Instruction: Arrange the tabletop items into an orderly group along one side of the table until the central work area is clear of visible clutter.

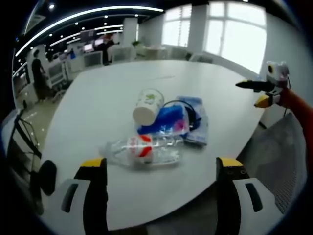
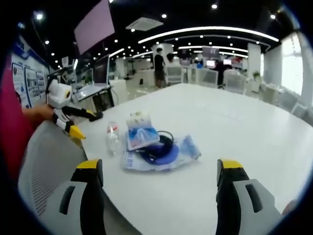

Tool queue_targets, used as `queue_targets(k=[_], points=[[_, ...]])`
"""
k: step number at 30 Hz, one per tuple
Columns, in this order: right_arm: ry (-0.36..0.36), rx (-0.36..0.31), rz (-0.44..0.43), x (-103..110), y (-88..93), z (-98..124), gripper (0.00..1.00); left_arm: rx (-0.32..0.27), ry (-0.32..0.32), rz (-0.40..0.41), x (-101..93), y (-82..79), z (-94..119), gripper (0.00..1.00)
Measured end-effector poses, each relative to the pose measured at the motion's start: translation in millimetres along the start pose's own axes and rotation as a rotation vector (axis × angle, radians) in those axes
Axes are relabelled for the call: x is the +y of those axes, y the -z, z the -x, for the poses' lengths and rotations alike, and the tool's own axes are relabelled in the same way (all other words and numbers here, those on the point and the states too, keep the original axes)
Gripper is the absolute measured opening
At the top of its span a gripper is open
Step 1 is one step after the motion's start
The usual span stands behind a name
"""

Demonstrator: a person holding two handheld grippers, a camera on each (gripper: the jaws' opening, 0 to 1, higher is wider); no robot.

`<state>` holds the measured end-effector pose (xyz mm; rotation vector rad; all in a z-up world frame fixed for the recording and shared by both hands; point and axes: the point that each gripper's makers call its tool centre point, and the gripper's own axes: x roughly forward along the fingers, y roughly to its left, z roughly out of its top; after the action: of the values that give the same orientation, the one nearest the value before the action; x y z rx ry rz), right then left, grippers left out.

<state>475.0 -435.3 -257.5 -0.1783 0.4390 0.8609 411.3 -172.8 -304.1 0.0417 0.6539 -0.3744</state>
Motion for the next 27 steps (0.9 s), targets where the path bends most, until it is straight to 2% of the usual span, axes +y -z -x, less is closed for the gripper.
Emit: queue_targets(k=[15, 21, 27], points=[[-0.012, -0.019, 0.001, -10, -15.4, -3, 0.95, 0.004, 0.002, 0.000, -0.3, 0.6, 0, 0.88], [-0.057, -0.012, -0.013, -14, -24.0, -16, 0.93, 0.008, 0.001, -0.002, -0.4, 1.3, 0, 0.88], [-0.090, -0.033, -0.001, -14, -40.9, -30, 0.92, 0.014, 0.001, -0.005, -0.7, 2.4, 0, 0.88]])
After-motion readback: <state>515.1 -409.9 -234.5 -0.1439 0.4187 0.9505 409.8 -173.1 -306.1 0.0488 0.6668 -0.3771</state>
